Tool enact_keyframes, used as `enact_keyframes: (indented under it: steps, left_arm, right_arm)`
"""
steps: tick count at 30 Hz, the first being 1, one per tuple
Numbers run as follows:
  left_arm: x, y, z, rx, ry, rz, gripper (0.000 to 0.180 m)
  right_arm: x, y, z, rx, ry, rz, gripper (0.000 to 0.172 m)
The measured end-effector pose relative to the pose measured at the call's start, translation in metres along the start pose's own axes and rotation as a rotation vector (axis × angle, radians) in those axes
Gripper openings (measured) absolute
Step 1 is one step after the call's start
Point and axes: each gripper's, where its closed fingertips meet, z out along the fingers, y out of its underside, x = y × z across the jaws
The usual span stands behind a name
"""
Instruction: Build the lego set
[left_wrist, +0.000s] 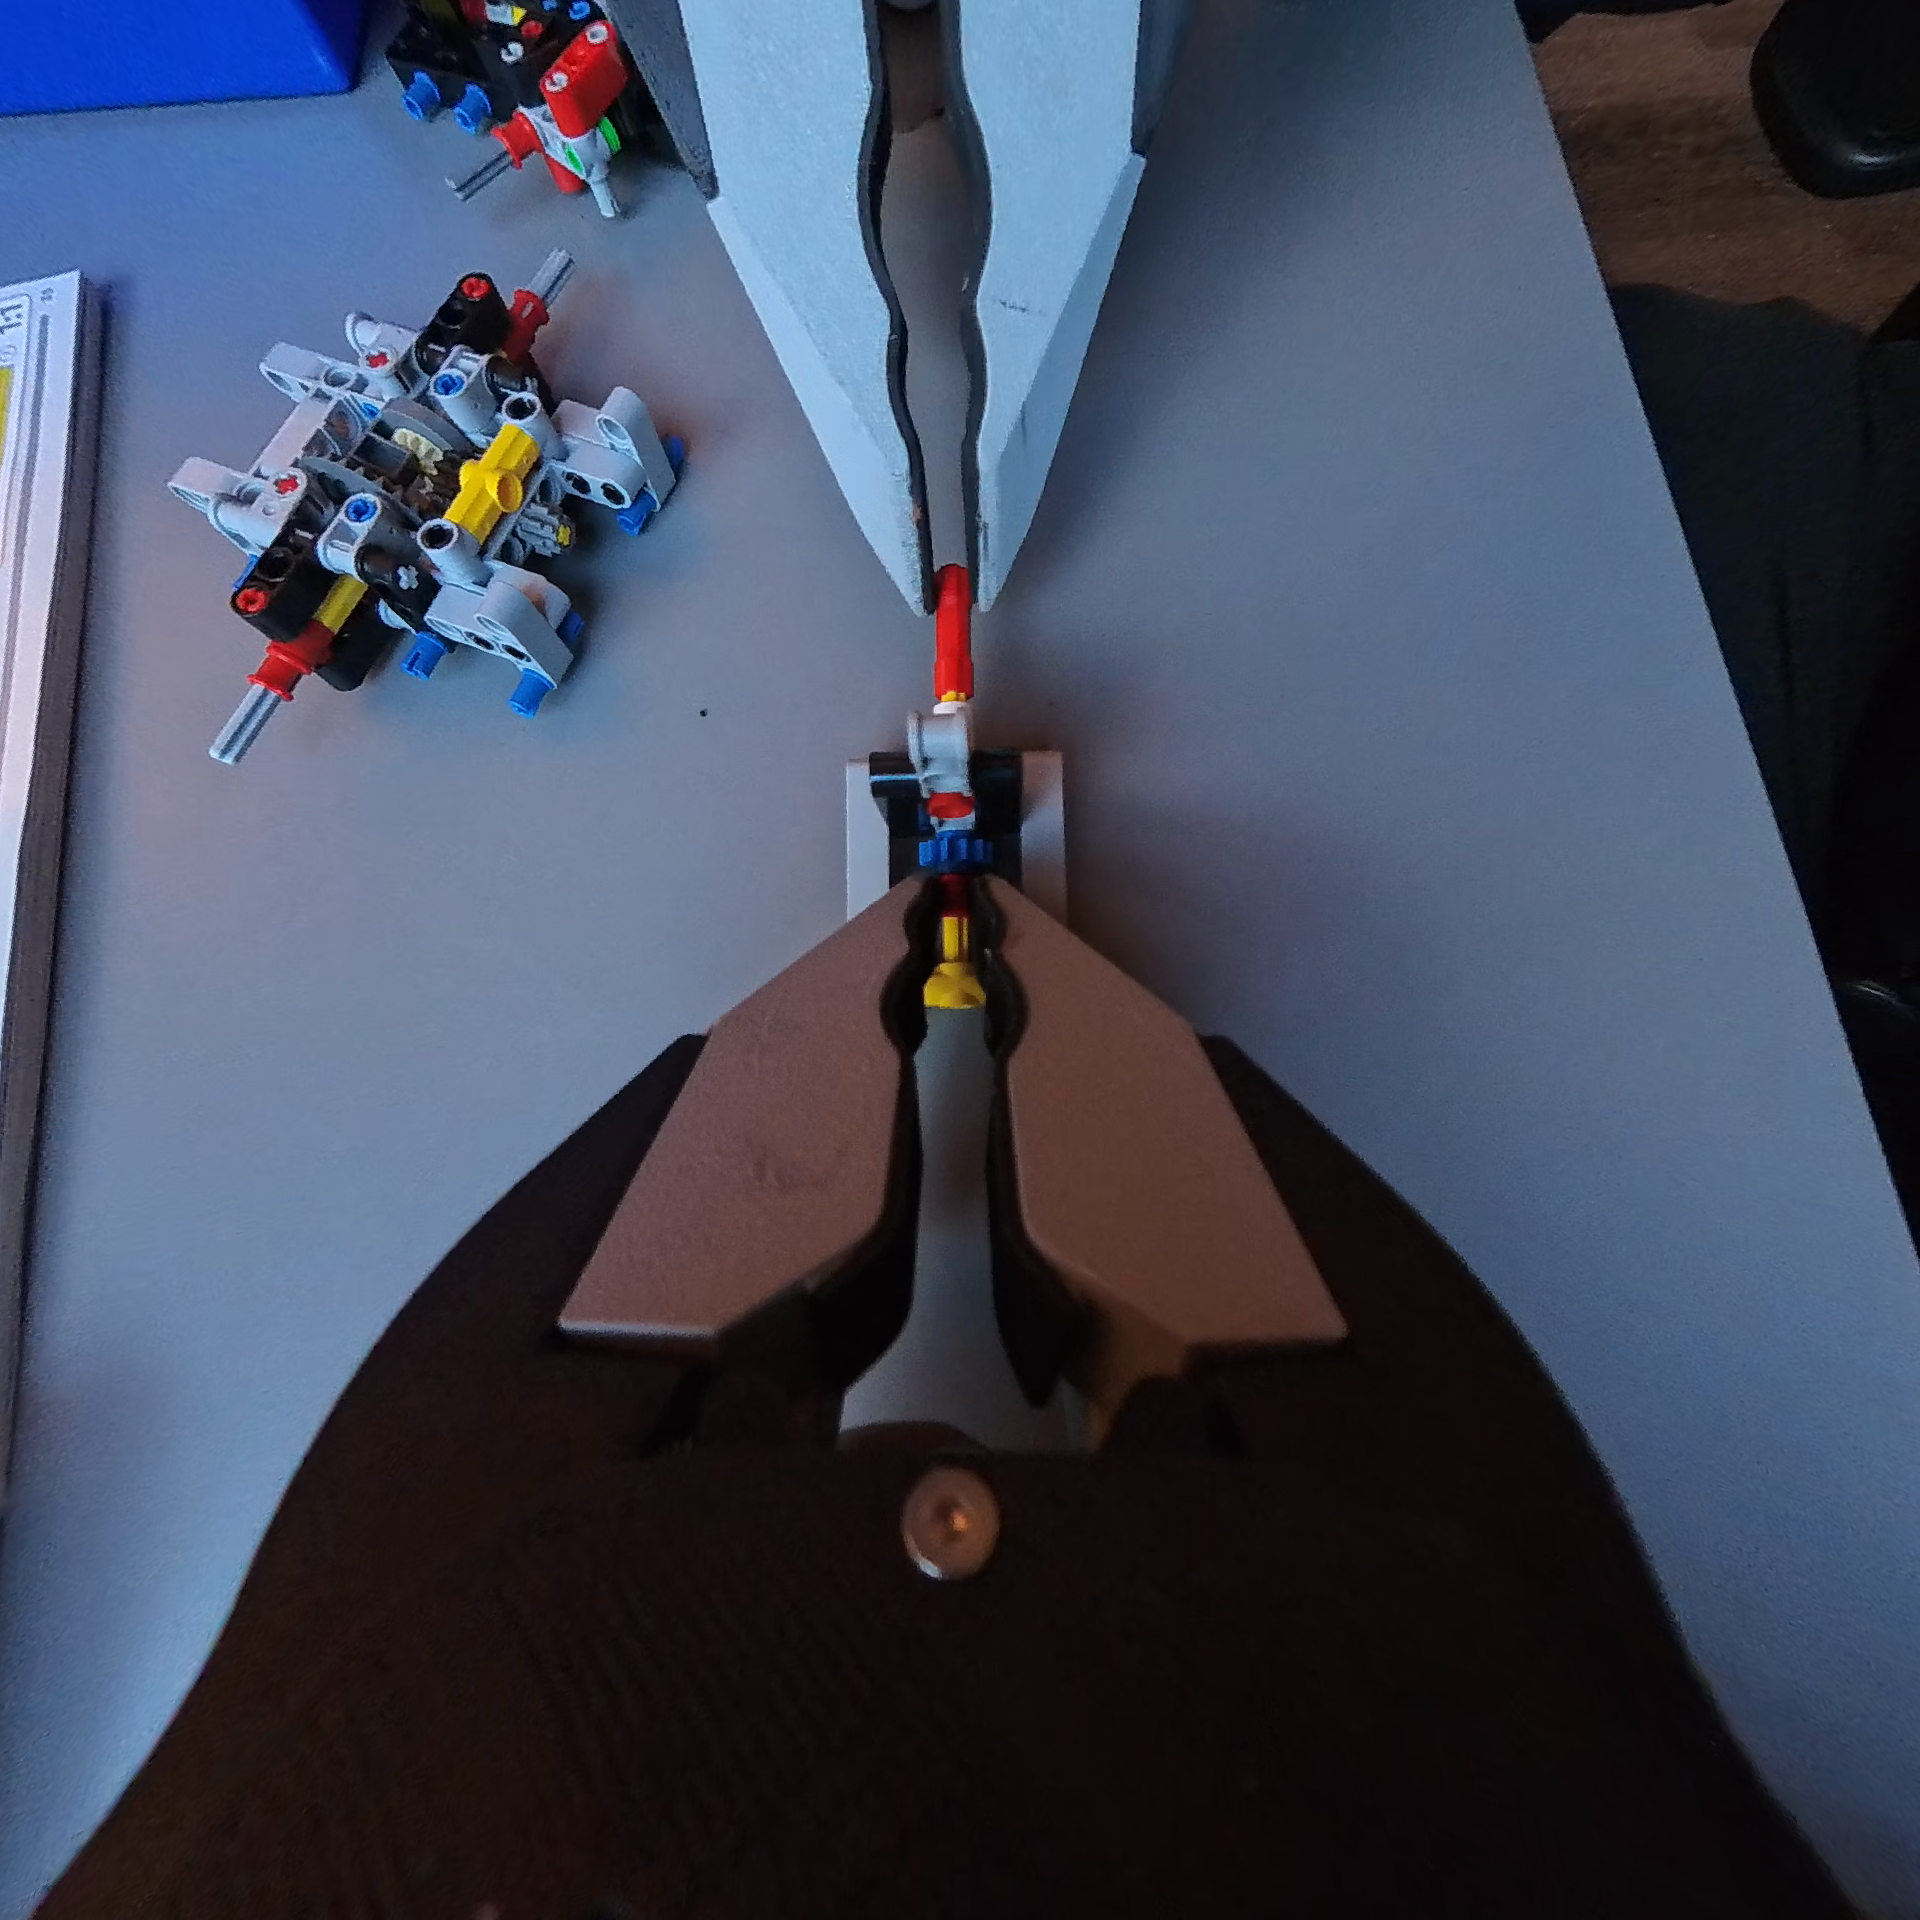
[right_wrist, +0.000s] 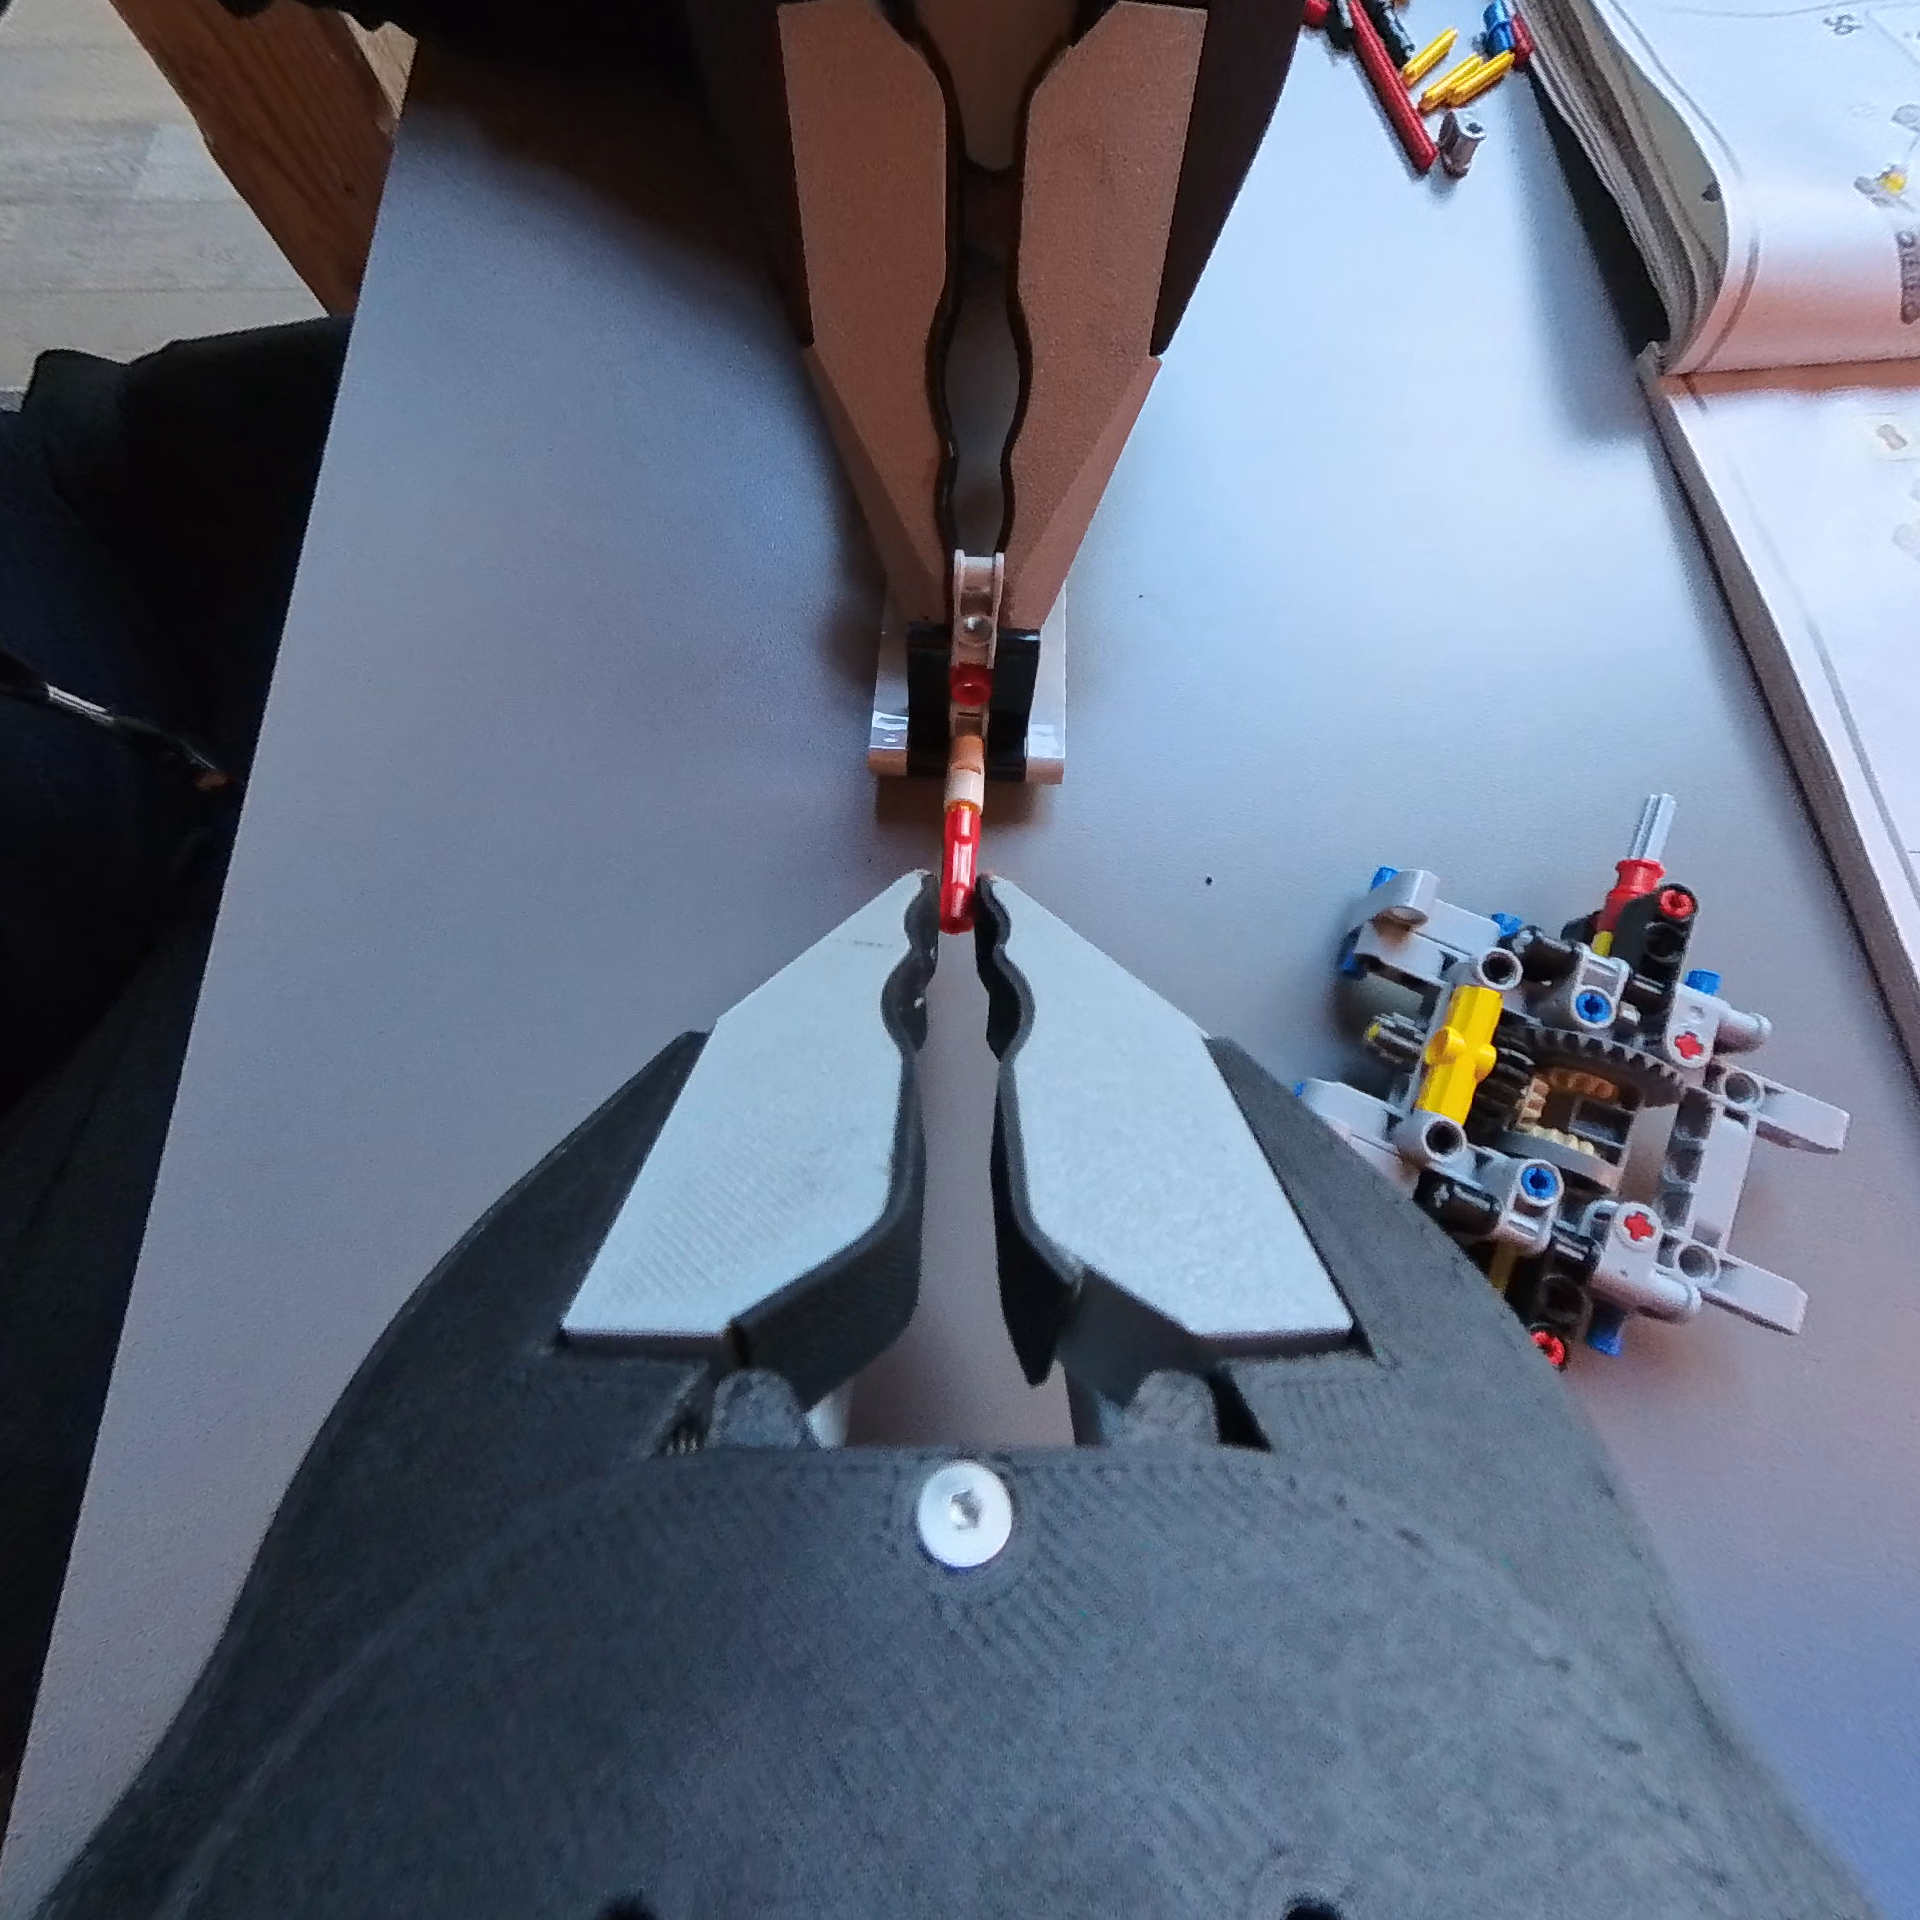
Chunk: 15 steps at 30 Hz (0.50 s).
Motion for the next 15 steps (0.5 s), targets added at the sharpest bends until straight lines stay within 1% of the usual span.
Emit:
enact_keyframes:
  steps: [5,8,10,12,15]
  left_arm:
    - [0.0,0.0,0.0,0.003,0.015,-0.039,0.002]
    - [0.0,0.0,0.0,0.002,0.011,-0.036,0.002]
    - [0.006,-0.003,0.003,0.019,0.038,-0.037,0.002]
    - [0.012,-0.01,0.008,0.021,0.056,-0.022,0.002]
    - [0.007,-0.007,0.007,0.018,0.043,-0.02,0.002]
  right_arm:
    - [0.001,-0.001,0.0,0.003,0.006,0.004,0.002]
    - [0.0,-0.003,0.001,0.013,-0.009,0.018,0.001]
    - [-0.003,-0.006,0.003,0.031,-0.027,0.026,0.0]
    - [-0.011,-0.008,0.011,0.016,-0.055,0.004,0.0]
    - [-0.004,-0.009,0.003,0.026,-0.005,-0.013,0.0]
